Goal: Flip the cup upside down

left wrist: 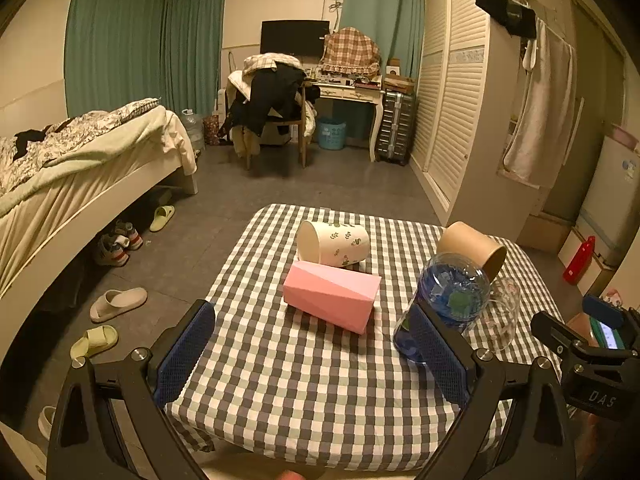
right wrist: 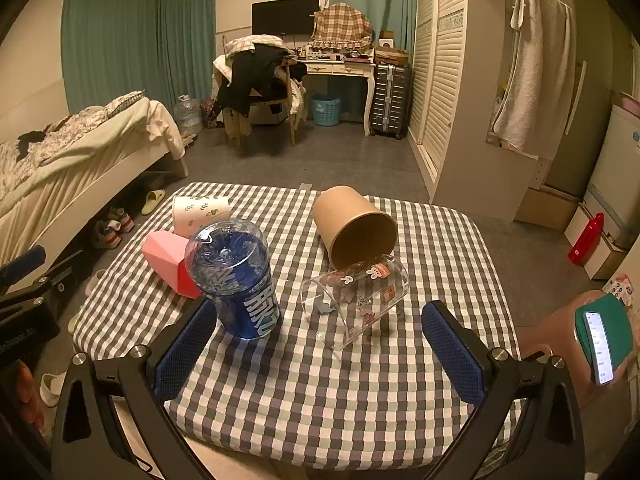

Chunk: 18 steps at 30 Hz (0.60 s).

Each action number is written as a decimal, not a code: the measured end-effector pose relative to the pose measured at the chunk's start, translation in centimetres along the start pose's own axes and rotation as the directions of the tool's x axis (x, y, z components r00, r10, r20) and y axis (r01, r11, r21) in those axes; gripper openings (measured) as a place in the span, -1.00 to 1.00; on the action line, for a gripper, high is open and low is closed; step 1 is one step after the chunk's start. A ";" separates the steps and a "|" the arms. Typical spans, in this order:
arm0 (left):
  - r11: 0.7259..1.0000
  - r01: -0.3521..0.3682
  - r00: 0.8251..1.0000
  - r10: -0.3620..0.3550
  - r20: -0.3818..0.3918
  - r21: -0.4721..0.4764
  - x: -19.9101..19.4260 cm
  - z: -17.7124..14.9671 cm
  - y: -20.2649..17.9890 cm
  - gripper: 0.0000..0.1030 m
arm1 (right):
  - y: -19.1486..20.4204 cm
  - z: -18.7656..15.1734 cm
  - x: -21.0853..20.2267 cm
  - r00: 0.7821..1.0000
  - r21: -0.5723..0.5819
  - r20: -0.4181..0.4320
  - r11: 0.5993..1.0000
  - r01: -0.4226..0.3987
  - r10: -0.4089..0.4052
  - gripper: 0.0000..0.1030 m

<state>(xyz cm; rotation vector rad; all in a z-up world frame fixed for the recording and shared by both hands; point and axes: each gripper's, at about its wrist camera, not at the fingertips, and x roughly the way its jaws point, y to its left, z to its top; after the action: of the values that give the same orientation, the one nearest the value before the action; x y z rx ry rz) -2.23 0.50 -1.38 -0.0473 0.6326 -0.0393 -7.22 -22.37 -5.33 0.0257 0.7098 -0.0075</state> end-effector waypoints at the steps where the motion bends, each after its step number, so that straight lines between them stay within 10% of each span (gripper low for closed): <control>1: 1.000 -0.002 1.000 0.002 0.001 -0.002 0.0 0.0 0.0 0.94 | 0.0 0.0 0.0 1.000 0.000 -0.002 1.000 -0.001 0.001 0.99; 18: 1.000 -0.020 1.000 0.020 -0.007 0.006 0.1 0.1 0.1 0.94 | 0.1 -0.1 -0.1 1.000 -0.002 -0.006 1.000 0.005 -0.005 0.99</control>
<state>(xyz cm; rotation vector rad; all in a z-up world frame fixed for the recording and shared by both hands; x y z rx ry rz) -2.12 0.56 -1.36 -0.0353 0.6398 -0.0220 -7.38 -22.28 -5.34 0.0225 0.7157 -0.0114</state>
